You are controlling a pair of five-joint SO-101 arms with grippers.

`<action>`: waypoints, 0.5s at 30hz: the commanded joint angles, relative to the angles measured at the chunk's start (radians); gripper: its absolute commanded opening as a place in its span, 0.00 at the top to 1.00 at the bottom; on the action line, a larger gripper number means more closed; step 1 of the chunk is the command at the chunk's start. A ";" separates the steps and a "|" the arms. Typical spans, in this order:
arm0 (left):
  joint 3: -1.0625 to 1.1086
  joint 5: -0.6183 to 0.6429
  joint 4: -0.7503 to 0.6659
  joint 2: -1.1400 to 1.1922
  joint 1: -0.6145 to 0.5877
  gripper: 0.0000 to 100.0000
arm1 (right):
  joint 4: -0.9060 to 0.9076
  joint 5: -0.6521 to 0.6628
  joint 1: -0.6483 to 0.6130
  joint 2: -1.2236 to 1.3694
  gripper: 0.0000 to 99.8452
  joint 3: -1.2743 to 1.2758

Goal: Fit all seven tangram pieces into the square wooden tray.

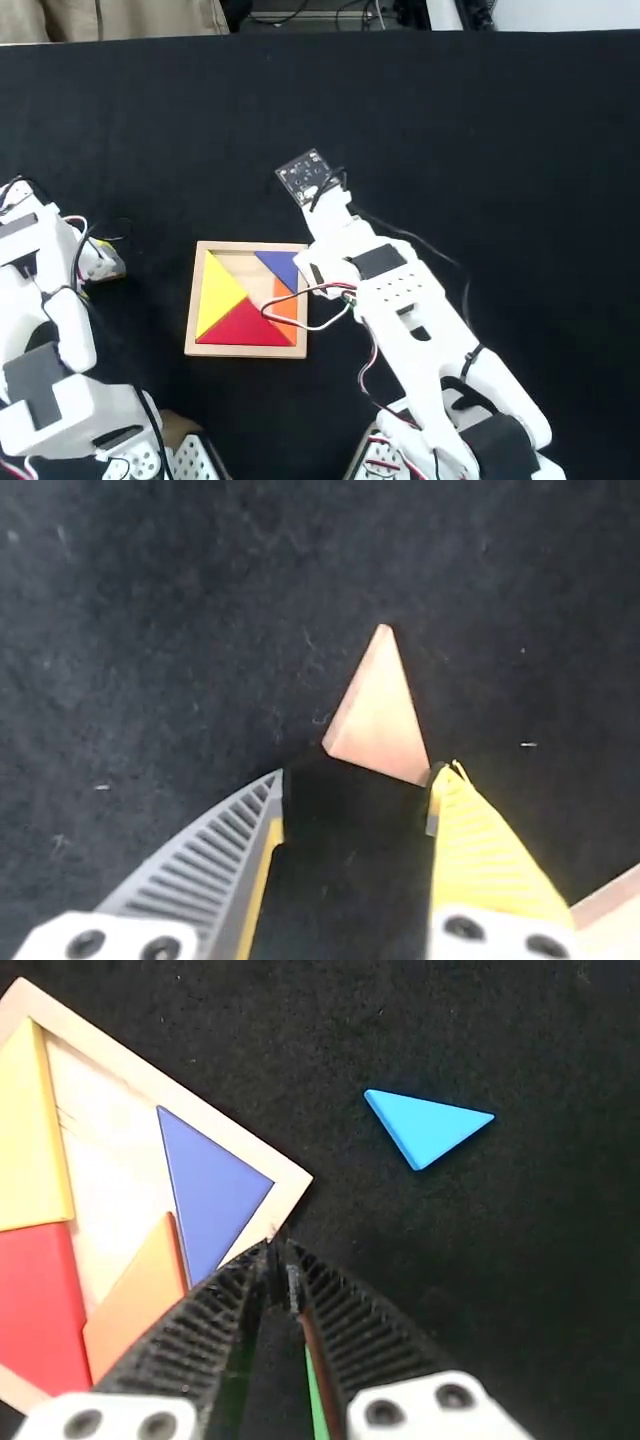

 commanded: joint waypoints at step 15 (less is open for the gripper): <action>-0.067 0.176 -0.169 0.086 -0.024 0.76 | 0.014 0.015 -0.057 -0.033 0.99 -0.002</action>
